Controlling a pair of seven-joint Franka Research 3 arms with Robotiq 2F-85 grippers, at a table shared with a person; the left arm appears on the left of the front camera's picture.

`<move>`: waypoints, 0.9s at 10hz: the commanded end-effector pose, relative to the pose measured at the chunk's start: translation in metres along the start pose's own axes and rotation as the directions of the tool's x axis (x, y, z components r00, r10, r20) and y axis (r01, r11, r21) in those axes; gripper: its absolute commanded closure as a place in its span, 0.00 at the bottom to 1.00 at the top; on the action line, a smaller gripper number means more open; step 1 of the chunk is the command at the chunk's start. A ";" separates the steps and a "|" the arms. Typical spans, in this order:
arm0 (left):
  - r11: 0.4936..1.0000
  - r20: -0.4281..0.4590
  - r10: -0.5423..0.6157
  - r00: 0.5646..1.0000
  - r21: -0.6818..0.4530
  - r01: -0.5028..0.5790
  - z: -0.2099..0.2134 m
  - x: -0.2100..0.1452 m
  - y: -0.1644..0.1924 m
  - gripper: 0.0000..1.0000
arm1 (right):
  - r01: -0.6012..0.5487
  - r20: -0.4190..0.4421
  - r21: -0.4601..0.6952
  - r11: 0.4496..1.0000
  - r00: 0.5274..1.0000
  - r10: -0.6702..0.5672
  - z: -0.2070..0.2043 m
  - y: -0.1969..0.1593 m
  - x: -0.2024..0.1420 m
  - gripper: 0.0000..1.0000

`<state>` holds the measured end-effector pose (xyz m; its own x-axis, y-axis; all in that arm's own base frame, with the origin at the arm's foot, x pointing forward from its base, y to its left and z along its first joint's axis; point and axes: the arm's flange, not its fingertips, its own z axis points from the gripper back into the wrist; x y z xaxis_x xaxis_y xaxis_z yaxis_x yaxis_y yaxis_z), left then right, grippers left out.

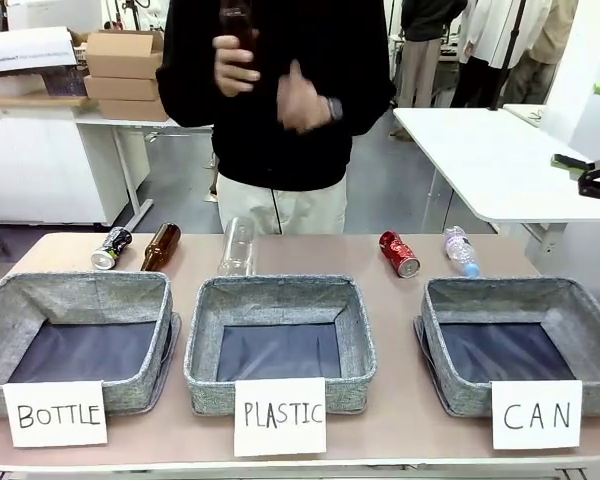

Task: Sort the can waste into the basket.
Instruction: Pick up the can waste from the table and place it in the right Fabric basket.

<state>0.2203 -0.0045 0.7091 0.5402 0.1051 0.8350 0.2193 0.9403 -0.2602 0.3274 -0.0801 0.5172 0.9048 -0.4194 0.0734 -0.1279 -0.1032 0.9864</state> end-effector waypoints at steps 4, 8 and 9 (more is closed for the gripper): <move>1.000 0.004 0.018 1.000 0.012 -0.018 0.001 0.000 0.001 0.00 | -0.022 -0.006 0.002 1.000 1.000 0.022 -0.001 0.001 0.001 0.00; 1.000 0.004 0.018 1.000 0.012 -0.018 0.001 0.000 0.001 0.00 | -0.022 -0.006 0.002 1.000 1.000 0.022 -0.001 0.001 0.001 0.00; 1.000 0.004 0.018 1.000 0.012 -0.018 0.001 0.000 0.001 0.00 | -0.022 -0.006 0.002 1.000 1.000 0.022 -0.001 0.001 0.001 0.00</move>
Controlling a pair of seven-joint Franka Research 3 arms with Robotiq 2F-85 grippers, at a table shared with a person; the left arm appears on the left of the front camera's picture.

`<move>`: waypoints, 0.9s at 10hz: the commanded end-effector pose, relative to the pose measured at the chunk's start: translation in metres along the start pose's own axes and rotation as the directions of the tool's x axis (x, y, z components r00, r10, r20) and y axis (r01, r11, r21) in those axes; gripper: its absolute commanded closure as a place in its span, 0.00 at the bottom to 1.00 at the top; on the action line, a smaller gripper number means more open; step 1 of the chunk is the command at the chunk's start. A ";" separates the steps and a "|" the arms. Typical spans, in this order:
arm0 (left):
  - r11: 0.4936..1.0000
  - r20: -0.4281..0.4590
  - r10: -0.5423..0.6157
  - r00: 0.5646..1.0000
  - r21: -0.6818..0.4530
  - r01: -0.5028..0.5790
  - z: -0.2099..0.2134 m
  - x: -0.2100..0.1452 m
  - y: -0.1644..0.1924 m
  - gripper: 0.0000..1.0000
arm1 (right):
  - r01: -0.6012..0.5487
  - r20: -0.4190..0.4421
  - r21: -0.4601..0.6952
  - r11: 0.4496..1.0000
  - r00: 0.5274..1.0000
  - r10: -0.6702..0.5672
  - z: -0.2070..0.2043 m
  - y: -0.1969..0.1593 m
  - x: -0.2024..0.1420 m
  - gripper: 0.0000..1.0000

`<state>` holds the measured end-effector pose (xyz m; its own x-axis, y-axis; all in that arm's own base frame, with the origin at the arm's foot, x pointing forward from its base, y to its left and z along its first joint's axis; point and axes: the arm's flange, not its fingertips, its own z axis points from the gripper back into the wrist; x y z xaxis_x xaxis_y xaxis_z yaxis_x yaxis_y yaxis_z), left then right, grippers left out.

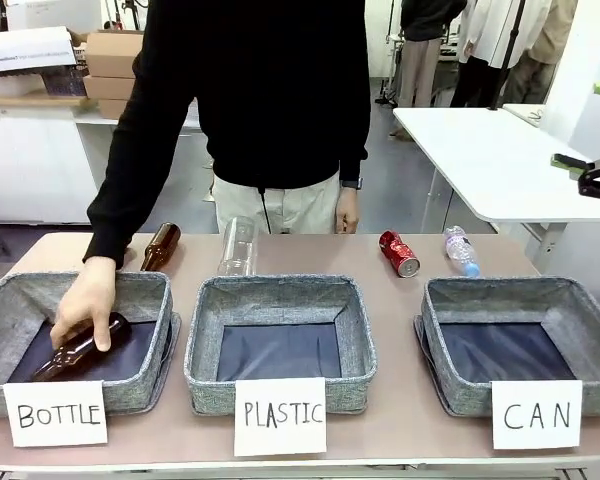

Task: Sort the can waste into the basket.
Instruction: Pick up the can waste from the table and place it in the right Fabric basket.

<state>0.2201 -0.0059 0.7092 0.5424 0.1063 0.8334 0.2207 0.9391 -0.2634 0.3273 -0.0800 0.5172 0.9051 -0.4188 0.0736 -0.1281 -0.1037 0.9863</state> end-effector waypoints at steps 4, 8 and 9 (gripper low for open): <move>0.979 -0.047 -0.071 0.996 0.189 0.079 -0.040 0.020 0.022 0.00 | -0.022 -0.005 0.002 1.000 1.000 0.022 -0.001 0.001 0.001 0.00; 0.982 -0.249 -0.126 0.960 0.103 0.156 -0.167 0.072 0.116 0.00 | -0.022 -0.005 0.002 1.000 1.000 0.022 -0.001 0.001 0.001 0.00; 0.988 -0.364 -0.156 0.918 -0.073 0.138 -0.215 0.070 0.141 0.00 | -0.022 -0.005 0.002 1.000 1.000 0.022 -0.001 0.001 0.001 0.00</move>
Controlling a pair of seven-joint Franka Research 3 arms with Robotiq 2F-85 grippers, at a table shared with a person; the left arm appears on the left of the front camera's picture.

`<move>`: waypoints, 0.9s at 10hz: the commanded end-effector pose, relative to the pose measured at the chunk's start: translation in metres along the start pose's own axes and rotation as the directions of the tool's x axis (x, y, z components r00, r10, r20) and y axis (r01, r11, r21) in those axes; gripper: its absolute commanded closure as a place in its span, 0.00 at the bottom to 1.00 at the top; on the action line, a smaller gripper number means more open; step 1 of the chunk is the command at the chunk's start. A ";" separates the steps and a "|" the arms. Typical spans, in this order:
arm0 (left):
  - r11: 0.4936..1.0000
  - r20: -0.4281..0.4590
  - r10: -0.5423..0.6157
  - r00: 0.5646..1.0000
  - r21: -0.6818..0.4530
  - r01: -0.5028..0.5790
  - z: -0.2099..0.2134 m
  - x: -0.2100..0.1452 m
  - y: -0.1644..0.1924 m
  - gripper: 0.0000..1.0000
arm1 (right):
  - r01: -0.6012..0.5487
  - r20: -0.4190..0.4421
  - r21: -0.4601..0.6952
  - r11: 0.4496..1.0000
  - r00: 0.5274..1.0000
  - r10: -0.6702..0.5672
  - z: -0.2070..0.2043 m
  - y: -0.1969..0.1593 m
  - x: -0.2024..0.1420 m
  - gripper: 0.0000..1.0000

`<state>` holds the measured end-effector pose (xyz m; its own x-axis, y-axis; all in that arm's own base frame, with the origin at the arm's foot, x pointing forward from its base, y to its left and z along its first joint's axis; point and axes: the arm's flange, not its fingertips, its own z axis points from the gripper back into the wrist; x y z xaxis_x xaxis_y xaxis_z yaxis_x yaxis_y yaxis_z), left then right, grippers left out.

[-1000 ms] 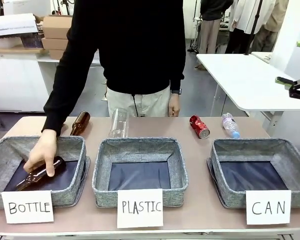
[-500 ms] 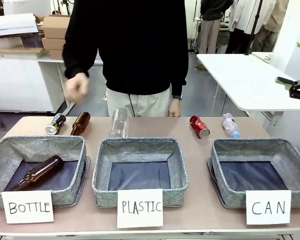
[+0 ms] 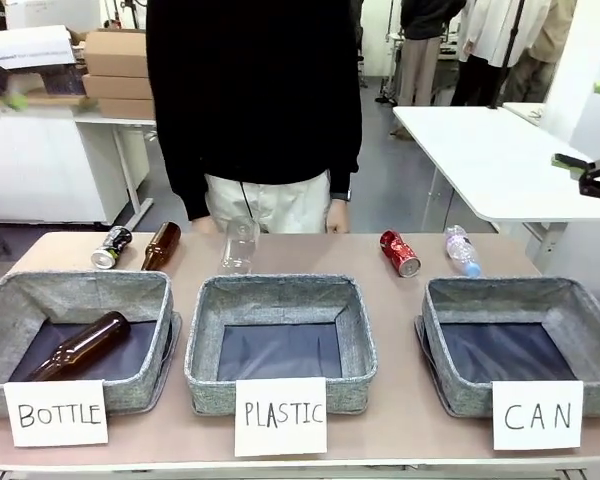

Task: Sort the can waste into the basket.
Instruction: Pick up the can waste from the table and place it in the right Fabric basket.

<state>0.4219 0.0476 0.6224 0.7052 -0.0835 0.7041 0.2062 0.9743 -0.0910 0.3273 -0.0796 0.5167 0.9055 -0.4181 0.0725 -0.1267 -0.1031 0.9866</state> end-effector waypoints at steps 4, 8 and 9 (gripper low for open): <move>0.933 -0.372 0.013 0.928 -0.329 -0.145 -0.169 0.012 0.043 0.00 | -0.023 -0.005 0.003 1.000 1.000 0.023 0.000 0.001 0.001 0.00; 0.911 -0.382 0.068 0.922 -0.353 -0.214 -0.194 -0.014 0.045 0.00 | -0.023 -0.005 0.003 1.000 1.000 0.023 0.000 0.001 0.001 0.00; 0.950 -0.408 0.004 0.913 -0.283 -0.130 -0.207 -0.011 0.032 0.00 | -0.023 -0.005 0.003 1.000 1.000 0.023 0.000 0.001 0.001 0.00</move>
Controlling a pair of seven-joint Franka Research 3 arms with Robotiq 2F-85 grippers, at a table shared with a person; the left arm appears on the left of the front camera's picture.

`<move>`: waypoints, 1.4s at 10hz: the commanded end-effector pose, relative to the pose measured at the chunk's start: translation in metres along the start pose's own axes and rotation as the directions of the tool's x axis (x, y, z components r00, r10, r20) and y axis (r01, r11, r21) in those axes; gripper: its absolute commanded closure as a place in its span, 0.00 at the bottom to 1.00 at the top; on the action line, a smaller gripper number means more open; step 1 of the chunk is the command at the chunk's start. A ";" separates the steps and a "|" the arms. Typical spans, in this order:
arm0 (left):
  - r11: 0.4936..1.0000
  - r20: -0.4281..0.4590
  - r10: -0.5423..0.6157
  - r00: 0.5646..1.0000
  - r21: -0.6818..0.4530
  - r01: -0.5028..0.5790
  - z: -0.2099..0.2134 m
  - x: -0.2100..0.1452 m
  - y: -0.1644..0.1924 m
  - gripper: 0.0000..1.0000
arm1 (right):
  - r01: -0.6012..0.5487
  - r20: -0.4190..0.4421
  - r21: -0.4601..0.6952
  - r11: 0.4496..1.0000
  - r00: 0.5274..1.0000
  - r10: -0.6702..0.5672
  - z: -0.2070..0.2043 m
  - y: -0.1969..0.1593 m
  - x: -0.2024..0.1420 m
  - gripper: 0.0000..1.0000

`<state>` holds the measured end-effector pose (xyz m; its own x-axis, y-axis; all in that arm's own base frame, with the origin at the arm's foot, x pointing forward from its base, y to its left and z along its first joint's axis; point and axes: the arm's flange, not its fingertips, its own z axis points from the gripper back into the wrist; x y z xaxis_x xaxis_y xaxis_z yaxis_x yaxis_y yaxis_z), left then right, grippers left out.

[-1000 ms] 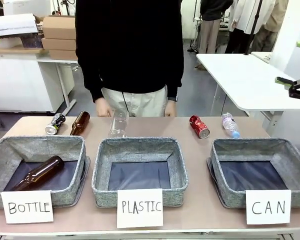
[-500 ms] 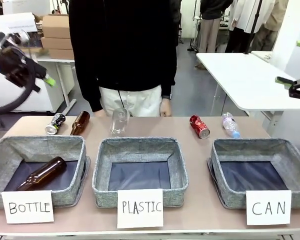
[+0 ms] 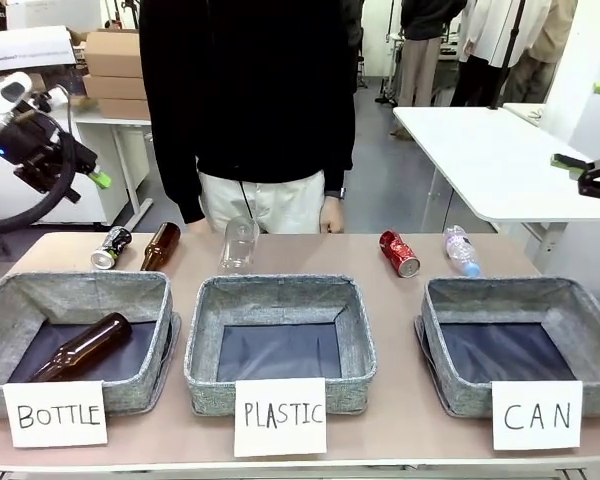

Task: Sort the can waste into the basket.
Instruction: Pick up the can waste from the table and place it in the right Fabric basket.

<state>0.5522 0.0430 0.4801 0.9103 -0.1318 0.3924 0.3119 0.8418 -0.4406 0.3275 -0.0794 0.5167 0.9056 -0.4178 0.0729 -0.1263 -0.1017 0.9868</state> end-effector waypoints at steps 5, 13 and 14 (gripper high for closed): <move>0.935 -0.054 0.232 0.971 0.287 -0.207 -0.081 0.068 0.067 0.00 | -0.023 -0.004 0.004 1.000 1.000 0.023 0.000 0.002 0.001 0.00; 0.897 -0.186 0.365 0.912 0.331 -0.292 -0.169 0.103 0.116 0.00 | -0.023 -0.004 0.004 1.000 1.000 0.023 0.000 0.002 0.001 0.00; 0.890 -0.218 0.372 0.902 0.359 -0.280 -0.175 0.101 0.114 0.60 | -0.023 -0.004 0.004 1.000 1.000 0.023 0.000 0.002 0.001 0.00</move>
<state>0.7202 0.0393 0.3228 0.9958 0.0744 0.0541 -0.0589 0.9672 -0.2471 0.3273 -0.0797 0.5167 0.9052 -0.4186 0.0730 -0.1265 -0.1016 0.9867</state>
